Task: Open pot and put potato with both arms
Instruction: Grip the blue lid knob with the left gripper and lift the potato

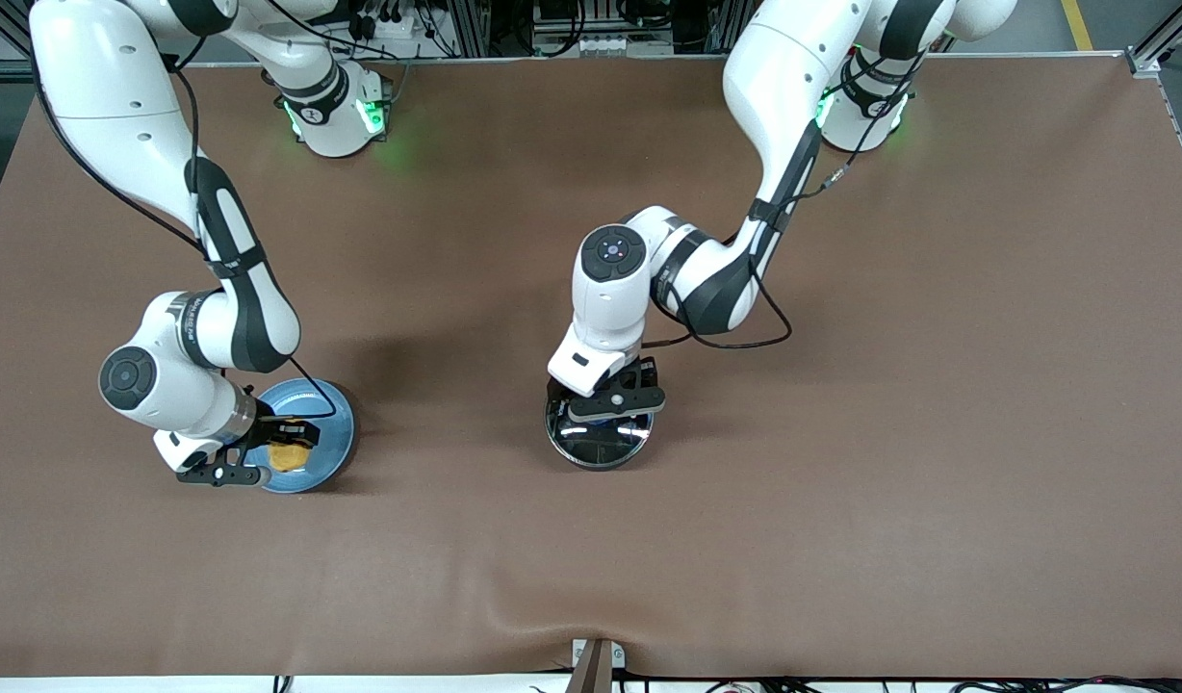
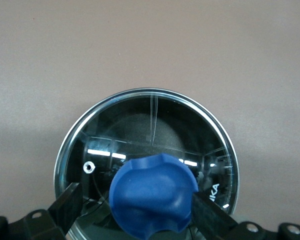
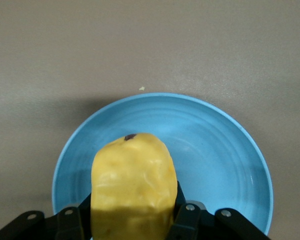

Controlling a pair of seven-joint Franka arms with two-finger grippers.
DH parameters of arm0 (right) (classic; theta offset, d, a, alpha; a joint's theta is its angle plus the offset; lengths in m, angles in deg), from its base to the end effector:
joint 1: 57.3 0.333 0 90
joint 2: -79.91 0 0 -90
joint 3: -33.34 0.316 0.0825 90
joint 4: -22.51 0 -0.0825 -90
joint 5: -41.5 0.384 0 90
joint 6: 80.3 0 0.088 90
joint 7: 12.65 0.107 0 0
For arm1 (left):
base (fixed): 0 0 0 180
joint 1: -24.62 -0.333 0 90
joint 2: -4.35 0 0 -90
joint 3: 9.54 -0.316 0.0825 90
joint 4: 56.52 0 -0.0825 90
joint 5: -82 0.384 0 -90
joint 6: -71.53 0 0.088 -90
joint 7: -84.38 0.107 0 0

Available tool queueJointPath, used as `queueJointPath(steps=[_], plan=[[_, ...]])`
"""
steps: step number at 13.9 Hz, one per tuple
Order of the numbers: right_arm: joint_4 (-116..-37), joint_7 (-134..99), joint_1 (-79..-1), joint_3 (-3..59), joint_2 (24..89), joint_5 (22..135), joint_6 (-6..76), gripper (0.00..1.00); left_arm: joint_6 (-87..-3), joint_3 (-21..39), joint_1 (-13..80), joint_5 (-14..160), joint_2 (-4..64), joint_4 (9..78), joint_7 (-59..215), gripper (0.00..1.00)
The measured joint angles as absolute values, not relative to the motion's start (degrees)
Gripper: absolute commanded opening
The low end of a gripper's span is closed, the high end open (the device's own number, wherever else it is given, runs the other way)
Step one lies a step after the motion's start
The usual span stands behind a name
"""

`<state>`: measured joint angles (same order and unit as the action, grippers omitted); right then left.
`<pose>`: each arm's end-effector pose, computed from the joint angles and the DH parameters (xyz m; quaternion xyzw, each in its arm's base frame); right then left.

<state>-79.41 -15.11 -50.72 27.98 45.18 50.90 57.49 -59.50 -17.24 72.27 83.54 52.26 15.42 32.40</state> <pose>0.6615 0.0201 0.2194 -0.9993 0.0194 -0.0126 0.0291 0.5729 -0.5164 0.2799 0.9908 0.0696 0.1117 0.0317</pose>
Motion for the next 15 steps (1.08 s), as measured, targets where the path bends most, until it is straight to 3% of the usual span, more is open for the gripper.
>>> queueJointPath(steps=[15], plan=[[-79.31,-12.32,-48.00,28.05,46.71,51.28,57.11,0.17,-59.76,-17.94,72.57,83.55,52.85,14.14,31.42,1.00]])
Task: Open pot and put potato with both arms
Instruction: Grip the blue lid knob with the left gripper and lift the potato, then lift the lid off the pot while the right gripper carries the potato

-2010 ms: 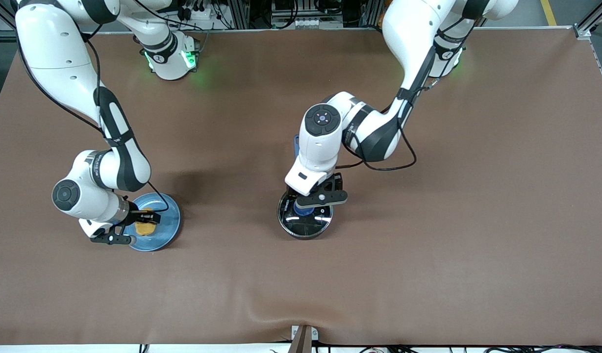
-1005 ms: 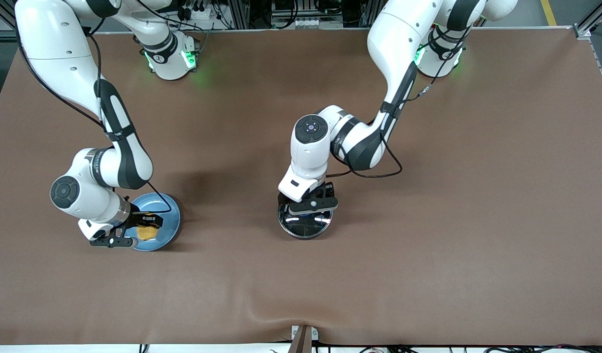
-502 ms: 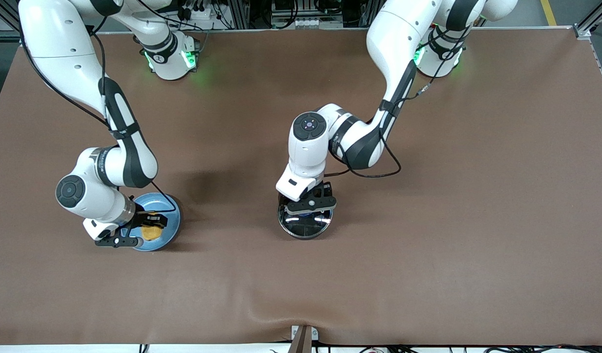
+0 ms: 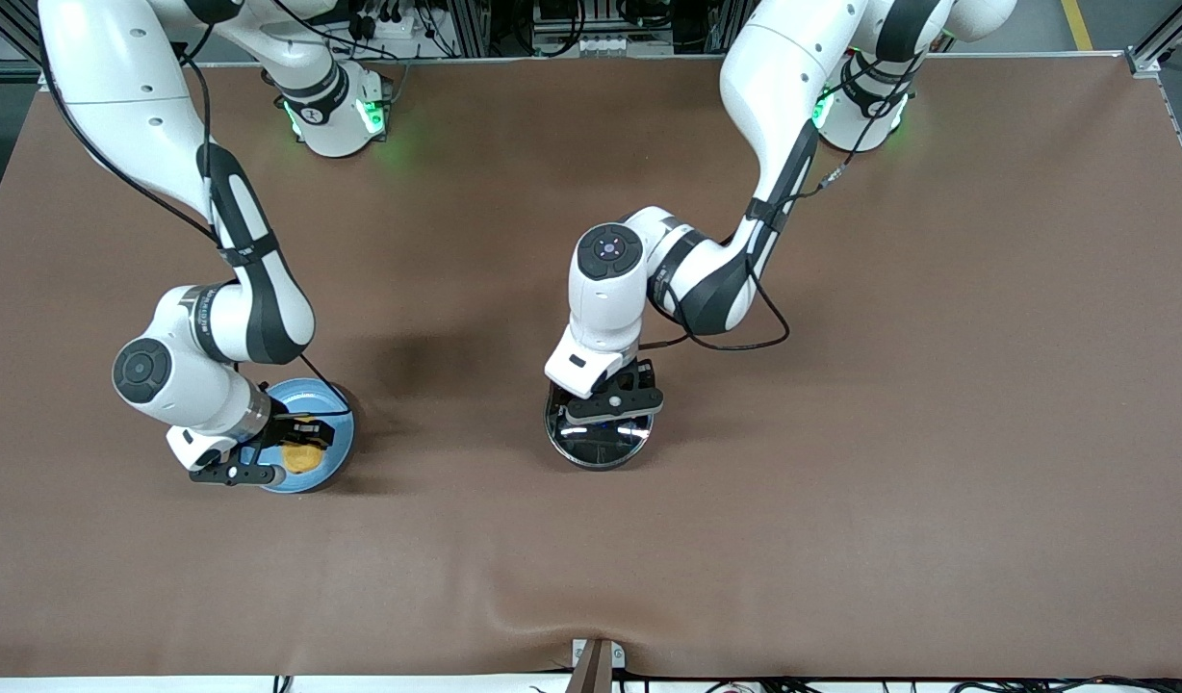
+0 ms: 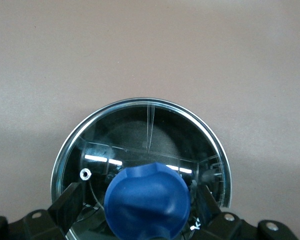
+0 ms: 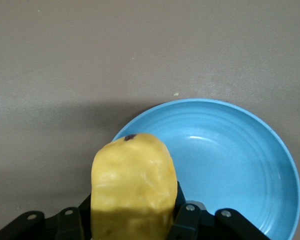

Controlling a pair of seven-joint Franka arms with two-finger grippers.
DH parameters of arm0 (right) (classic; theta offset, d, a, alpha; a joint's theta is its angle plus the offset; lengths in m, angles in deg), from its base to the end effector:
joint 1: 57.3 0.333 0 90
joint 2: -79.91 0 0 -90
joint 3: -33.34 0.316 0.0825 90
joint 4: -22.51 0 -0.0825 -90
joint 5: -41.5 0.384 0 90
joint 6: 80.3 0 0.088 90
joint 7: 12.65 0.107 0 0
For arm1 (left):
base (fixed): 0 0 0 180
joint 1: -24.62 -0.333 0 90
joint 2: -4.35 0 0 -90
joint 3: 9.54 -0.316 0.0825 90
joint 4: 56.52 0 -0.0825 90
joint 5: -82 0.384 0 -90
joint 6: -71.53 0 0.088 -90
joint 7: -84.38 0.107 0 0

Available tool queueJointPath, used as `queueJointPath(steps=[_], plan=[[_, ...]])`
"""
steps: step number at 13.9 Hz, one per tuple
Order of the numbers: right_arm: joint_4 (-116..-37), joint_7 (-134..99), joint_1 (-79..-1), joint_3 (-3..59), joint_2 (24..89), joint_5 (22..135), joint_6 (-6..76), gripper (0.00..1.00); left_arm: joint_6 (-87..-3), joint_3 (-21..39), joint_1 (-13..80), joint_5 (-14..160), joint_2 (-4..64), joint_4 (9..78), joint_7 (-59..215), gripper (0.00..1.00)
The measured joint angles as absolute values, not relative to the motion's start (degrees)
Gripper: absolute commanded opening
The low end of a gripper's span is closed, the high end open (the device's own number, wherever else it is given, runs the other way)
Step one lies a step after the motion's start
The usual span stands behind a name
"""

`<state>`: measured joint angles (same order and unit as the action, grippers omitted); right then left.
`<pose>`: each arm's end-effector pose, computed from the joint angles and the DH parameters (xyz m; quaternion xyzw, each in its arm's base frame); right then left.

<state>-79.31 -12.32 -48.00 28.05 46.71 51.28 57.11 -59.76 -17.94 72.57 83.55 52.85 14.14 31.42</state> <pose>0.6624 0.0529 0.2371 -0.9989 0.0214 -0.0217 0.0349 0.5772 -0.5182 0.2839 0.9890 0.0780 0.1210 0.0355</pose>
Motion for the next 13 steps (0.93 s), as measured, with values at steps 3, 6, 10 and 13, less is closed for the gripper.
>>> queueJointPath(steps=[3,6,10,13], plan=[[-79.31,-10.27,-46.86,28.10,47.09,51.29,56.94,0.17,-60.23,-17.94,72.62,83.55,53.33,14.15,31.42,1.00],[-79.31,-8.05,-45.55,28.13,47.50,51.29,56.79,0.18,-60.34,-17.94,72.67,83.55,53.77,14.15,31.42,1.00],[-79.32,-5.54,-44.28,28.23,47.85,51.29,56.62,0.18,-61.26,-17.94,72.70,83.55,54.44,14.13,30.85,0.25],[-79.32,-3.52,-43.25,28.25,47.99,51.30,56.61,0.18,-61.41,-17.93,72.87,83.55,54.29,13.45,29.68,0.16]])
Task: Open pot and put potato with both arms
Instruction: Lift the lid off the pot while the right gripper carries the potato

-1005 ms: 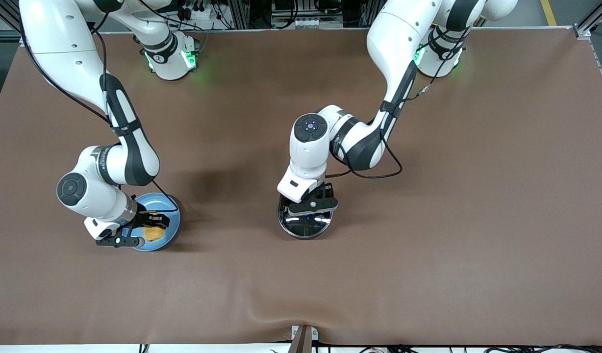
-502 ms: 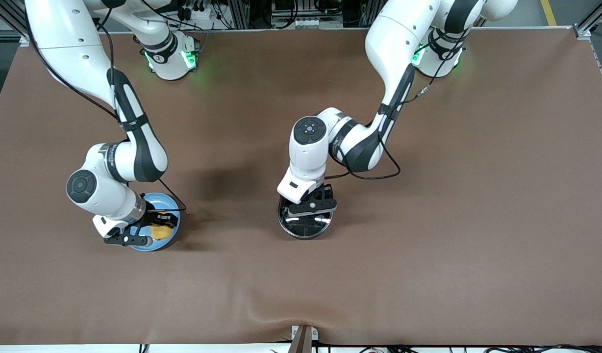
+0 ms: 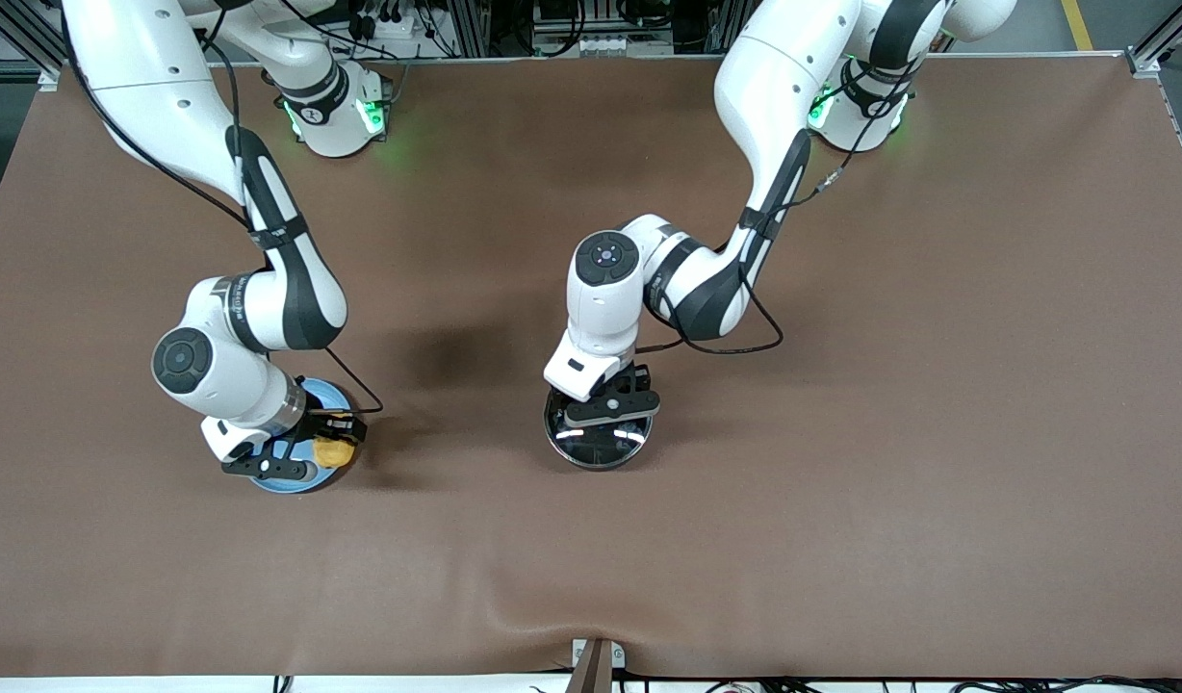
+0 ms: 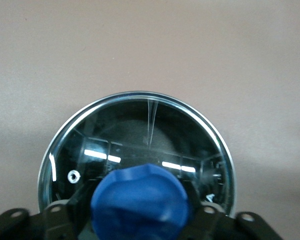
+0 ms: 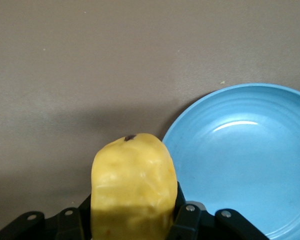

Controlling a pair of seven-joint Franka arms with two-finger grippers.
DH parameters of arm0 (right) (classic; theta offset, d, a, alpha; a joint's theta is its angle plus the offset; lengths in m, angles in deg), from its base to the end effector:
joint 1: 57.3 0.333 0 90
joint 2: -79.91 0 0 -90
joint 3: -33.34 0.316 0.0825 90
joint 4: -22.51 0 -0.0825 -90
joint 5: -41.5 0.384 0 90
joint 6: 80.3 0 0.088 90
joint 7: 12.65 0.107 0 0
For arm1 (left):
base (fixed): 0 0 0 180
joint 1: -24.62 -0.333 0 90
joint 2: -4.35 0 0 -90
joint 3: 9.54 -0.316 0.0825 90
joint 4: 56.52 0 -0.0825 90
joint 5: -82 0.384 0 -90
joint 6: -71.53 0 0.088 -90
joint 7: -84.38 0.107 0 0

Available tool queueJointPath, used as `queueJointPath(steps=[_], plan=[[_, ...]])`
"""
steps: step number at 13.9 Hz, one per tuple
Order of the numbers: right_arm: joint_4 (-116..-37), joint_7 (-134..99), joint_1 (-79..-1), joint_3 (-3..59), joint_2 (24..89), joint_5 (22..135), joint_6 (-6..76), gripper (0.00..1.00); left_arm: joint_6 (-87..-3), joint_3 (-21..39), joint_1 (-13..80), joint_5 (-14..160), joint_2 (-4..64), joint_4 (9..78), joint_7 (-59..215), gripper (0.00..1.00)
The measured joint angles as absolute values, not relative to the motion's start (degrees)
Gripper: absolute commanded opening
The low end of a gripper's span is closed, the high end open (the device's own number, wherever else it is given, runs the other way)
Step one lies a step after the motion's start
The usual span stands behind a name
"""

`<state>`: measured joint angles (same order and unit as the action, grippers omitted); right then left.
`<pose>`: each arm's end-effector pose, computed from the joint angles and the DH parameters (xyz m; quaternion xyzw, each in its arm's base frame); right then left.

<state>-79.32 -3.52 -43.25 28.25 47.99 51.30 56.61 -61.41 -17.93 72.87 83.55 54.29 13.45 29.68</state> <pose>0.6564 0.1101 0.2510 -0.9974 0.0548 -0.0234 0.0411 0.5763 -0.5244 0.2734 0.9872 0.0881 0.1261 0.0430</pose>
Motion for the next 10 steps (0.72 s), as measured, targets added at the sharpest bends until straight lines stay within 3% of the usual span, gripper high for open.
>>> queueJointPath(steps=[3,10], plan=[[-79.30,-1.48,-42.02,28.27,48.27,51.30,56.62,0.18,-60.42,-17.92,72.77,83.54,54.15,13.41,28.92,0.03],[-79.09,3.86,-38.98,28.30,49.32,51.30,56.45,0.18,-49.55,-18.67,69.98,83.54,48.05,13.03,32.06,0.03]])
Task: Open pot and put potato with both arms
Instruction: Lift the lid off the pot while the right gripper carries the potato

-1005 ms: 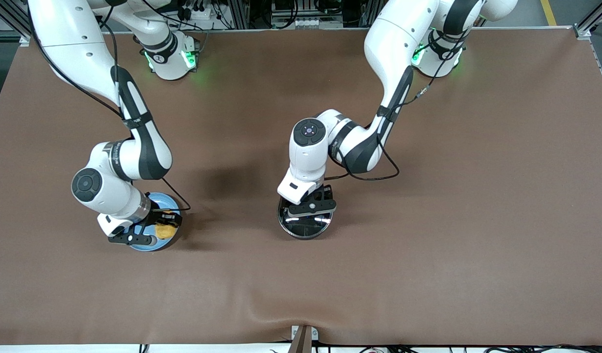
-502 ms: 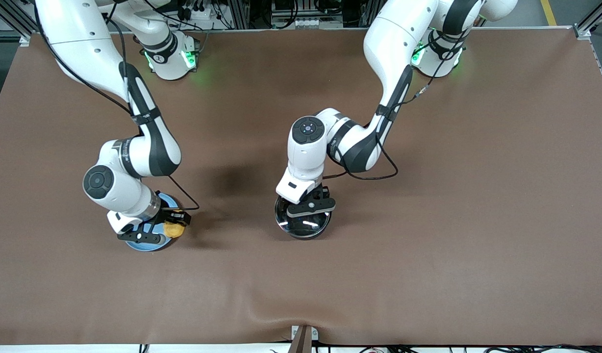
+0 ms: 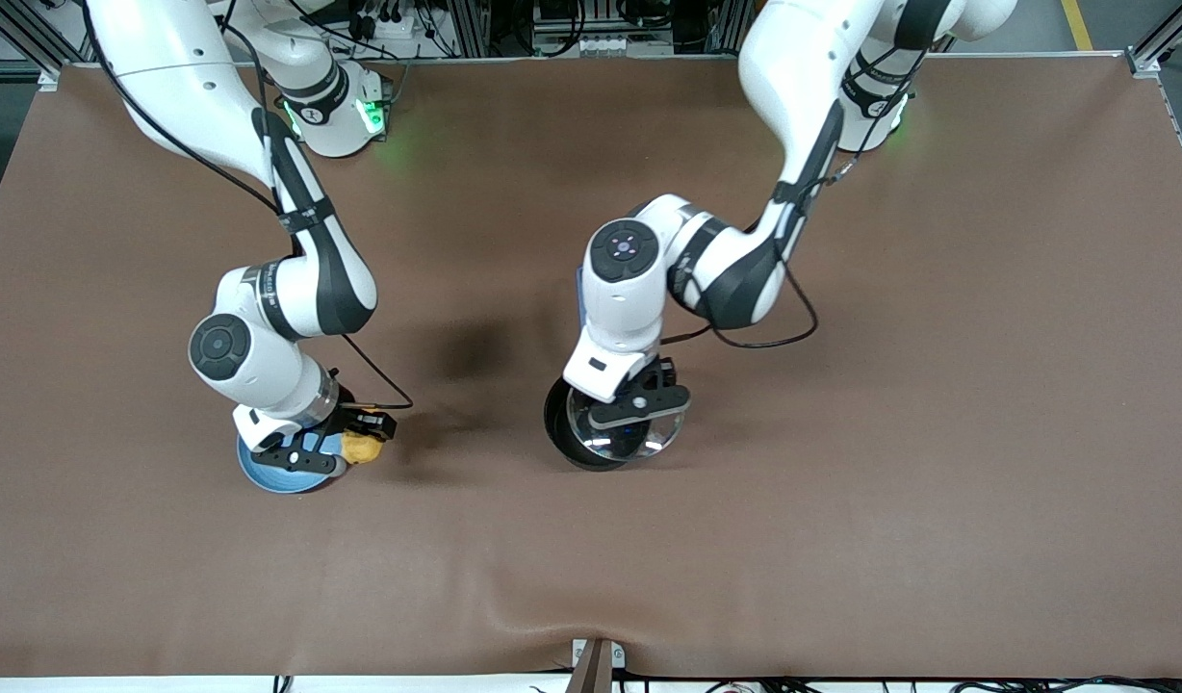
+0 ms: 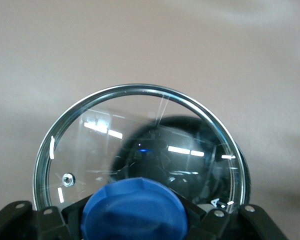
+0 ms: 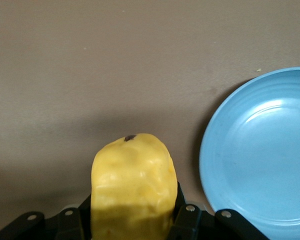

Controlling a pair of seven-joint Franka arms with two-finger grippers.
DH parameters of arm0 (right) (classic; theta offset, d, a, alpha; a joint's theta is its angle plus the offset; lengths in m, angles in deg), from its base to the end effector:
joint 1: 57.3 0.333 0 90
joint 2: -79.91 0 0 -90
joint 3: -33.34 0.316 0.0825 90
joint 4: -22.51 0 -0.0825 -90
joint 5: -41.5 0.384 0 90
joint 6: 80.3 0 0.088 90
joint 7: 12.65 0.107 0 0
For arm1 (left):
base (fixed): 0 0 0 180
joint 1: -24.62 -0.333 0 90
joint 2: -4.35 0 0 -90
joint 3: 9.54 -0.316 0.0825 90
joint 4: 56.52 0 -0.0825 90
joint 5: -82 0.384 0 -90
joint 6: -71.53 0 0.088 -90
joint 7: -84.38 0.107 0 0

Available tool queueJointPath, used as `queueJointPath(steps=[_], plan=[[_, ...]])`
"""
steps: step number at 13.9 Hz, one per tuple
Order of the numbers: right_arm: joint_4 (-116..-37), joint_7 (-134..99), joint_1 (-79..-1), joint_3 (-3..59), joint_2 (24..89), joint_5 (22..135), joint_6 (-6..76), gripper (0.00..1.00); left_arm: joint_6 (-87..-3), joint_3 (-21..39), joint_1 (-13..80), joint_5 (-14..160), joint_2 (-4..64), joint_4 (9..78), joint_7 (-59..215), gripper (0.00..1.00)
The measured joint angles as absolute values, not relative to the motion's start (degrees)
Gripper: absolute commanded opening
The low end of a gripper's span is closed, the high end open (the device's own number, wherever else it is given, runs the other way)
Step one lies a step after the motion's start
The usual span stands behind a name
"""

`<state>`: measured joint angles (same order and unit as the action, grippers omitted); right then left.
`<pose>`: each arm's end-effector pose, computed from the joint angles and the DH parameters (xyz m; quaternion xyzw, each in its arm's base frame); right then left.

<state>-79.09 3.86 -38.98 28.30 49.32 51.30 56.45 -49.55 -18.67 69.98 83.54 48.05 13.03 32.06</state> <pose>0.6487 0.1601 0.2678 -0.9951 0.0809 -0.0302 0.0484 0.5971 -0.4783 0.3396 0.9894 0.1078 0.0973 0.0039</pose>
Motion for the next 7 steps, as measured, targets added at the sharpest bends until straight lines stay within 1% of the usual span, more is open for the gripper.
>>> queueJointPath(steps=[2,4,7], plan=[[-79.08,5.94,-37.72,28.32,49.67,51.30,56.34,0.18,-48.23,-18.66,67.47,83.54,46.36,13.91,34.30,0.03],[-78.91,8.10,-36.24,28.34,49.76,51.30,56.34,0.18,-48.06,-18.24,64.40,83.27,44.28,16.93,37.93,0.03],[-78.24,11.19,-34.16,28.36,49.80,51.30,56.35,0.18,-48.02,-14.73,55.39,81.72,36.52,25.97,49.21,0.03]])
